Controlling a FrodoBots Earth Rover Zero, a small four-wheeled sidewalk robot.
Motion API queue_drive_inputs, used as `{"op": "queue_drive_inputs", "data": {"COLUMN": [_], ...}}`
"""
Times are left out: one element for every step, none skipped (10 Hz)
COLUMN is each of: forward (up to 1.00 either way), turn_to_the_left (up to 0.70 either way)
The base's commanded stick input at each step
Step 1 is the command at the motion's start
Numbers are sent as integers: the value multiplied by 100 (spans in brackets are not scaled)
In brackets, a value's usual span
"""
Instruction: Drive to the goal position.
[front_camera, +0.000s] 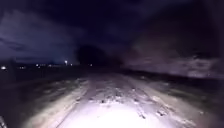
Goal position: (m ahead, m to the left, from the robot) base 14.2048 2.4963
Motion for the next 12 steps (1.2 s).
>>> {"op": "queue_drive_inputs", "data": {"forward": [85,85,85,85,85,85,85,85,85,85,85,85], "turn_to_the_left": [0,0,0,0,0,0,0,0,0,0,0,0]}}
